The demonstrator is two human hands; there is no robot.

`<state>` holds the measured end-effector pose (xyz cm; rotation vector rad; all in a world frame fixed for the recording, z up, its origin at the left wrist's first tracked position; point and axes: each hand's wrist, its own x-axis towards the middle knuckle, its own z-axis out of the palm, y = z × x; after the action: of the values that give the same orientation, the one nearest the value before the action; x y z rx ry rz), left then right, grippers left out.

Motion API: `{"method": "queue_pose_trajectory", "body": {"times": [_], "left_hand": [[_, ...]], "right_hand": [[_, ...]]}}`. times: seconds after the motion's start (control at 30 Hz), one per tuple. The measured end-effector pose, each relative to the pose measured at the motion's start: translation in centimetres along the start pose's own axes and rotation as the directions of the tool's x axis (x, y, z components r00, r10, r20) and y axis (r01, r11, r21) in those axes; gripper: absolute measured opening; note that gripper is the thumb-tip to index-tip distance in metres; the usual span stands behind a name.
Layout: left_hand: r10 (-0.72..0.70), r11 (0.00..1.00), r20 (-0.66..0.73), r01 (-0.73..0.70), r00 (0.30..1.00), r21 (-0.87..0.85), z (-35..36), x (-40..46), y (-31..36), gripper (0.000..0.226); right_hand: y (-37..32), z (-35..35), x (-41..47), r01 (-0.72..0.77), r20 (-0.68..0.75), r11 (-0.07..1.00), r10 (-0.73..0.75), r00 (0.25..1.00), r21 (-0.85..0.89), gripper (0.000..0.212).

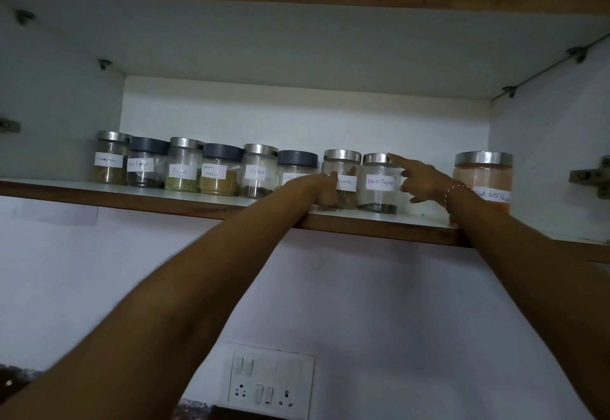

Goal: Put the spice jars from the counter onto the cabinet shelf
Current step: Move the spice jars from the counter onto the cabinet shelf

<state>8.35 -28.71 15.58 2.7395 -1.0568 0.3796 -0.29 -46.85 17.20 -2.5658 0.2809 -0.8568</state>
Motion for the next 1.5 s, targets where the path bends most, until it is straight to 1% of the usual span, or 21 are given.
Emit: {"method": "queue_pose_trajectory", "body": {"times": [0.03, 0.1, 0.2, 0.27, 0.37, 0.47, 0.63, 0.7, 0.77, 0.83, 0.93, 1.03, 1.1, 1.13, 1.17, 1.2, 1.23, 1.27, 1.3, 1.4, 1.5], "left_hand": [[-0.011, 0.999, -0.008, 0.011, 1.0, 0.041, 0.1, 0.2, -0.2, 0.066], [0.0, 0.993, -0.043, 0.005, 0.999, 0.118, 0.2, 0.4, -0.6, 0.071], [0.086, 0.989, -0.09, -0.075, 0.992, 0.124, -0.1, 0.8, -0.7, 0.082], [0.108, 0.982, -0.068, -0.096, 0.992, 0.164, -0.2, 1.2, -0.9, 0.083], [0.06, 0.963, -0.033, -0.049, 0.998, 0.265, 0.0, 2.0, -1.3, 0.079], [0.022, 0.955, -0.016, -0.016, 1.0, 0.297, 0.1, 2.7, -1.6, 0.081], [-0.002, 0.95, 0.017, -0.003, 1.0, 0.312, 0.1, 2.7, -1.6, 0.083], [0.022, 0.96, 0.007, -0.023, 1.0, 0.279, -0.1, 2.3, -1.5, 0.075], [0.057, 0.978, -0.051, -0.046, 0.997, 0.202, -0.2, 1.8, -1.4, 0.063], [0.072, 0.991, -0.173, -0.051, 0.982, 0.125, -0.5, 1.1, -1.4, 0.054], [0.112, 0.99, -0.325, -0.077, 0.939, 0.118, -0.8, -0.1, -1.4, 0.057], [0.262, 0.965, -0.375, -0.253, 0.889, 0.075, -0.8, -0.9, 0.6, 0.061], [0.348, 0.916, -0.372, -0.396, 0.861, -0.059, -0.2, -1.4, 3.5, 0.063], [0.375, 0.885, -0.358, -0.445, 0.855, -0.136, 0.1, -1.7, 5.0, 0.064], [0.399, 0.86, -0.335, -0.475, 0.854, -0.188, 0.4, -1.8, 6.6, 0.065], [0.424, 0.846, -0.301, -0.492, 0.854, -0.205, 0.7, -1.9, 8.2, 0.065], [0.453, 0.839, -0.258, -0.506, 0.853, -0.201, 1.0, -1.9, 9.7, 0.066], [0.479, 0.832, -0.212, -0.518, 0.852, -0.199, 1.3, -2.0, 11.1, 0.067], [0.498, 0.823, -0.172, -0.526, 0.85, -0.214, 1.4, -2.0, 12.4, 0.068], [0.501, 0.799, -0.114, -0.509, 0.858, -0.321, 1.7, -1.8, 14.2, 0.066], [0.461, 0.825, -0.028, -0.44, 0.887, -0.356, 1.7, -1.3, 13.9, 0.07]], "right_hand": [[0.0, 0.1, 0.3, -0.01, 0.02, 1.0, 0.01, 1.0, 0.009, 0.073], [-0.1, 0.3, 0.9, -0.031, 0.066, 0.999, 0.03, 0.997, 0.008, 0.075], [0.0, 0.4, 1.5, -0.05, 0.1, 0.999, 0.051, 0.994, -0.018, 0.075], [0.0, 0.6, 1.7, -0.059, 0.115, 0.997, 0.063, 0.991, -0.04, 0.075], [0.0, 0.6, 2.0, -0.053, 0.124, 0.995, 0.062, 0.99, -0.079, 0.075], [0.0, 0.5, 2.0, -0.045, 0.136, 0.994, 0.058, 0.989, -0.099, 0.075], [0.0, 0.7, 1.8, -0.044, 0.134, 0.979, 0.071, 0.988, -0.199, 0.071], [-0.2, 0.9, 1.6, -0.038, 0.147, 0.967, 0.077, 0.986, -0.254, 0.069], [-0.4, 1.2, 1.1, -0.008, 0.156, 0.948, 0.061, 0.986, -0.32, 0.068], [-1.0, 1.1, 0.0, 0.072, 0.106, 0.933, -0.036, 0.994, -0.353, 0.065], [-2.0, 0.0, -2.6, 0.196, -0.065, 0.942, -0.222, 0.973, -0.274, 0.058], [-2.1, -1.4, -5.6, 0.289, -0.212, 0.904, -0.364, 0.907, -0.314, 0.053], [-1.6, -2.2, -7.7, 0.274, -0.404, 0.886, -0.422, 0.812, -0.374, 0.055], [-1.2, -2.7, -8.6, 0.227, -0.529, 0.895, -0.414, 0.741, -0.383, 0.058], [-0.7, -3.2, -9.5, 0.158, -0.644, 0.922, -0.362, 0.674, -0.353, 0.061], [-0.2, -3.8, -10.1, 0.086, -0.723, 0.961, -0.256, 0.642, -0.265, 0.063], [0.4, -4.4, -10.5, 0.012, -0.749, 0.991, -0.107, 0.653, -0.131, 0.064], [1.1, -5.0, -10.8, -0.062, -0.719, 0.998, 0.037, 0.694, -0.008, 0.064], [1.8, -5.4, -11.1, -0.134, -0.659, 0.99, 0.133, 0.74, 0.049, 0.064], [4.0, -6.3, -11.9, -0.22, -0.471, 0.975, 0.204, 0.858, 0.021, 0.062], [5.2, -7.1, -12.3, -0.292, -0.236, 0.953, 0.304, 0.923, 0.085, 0.071]]}}
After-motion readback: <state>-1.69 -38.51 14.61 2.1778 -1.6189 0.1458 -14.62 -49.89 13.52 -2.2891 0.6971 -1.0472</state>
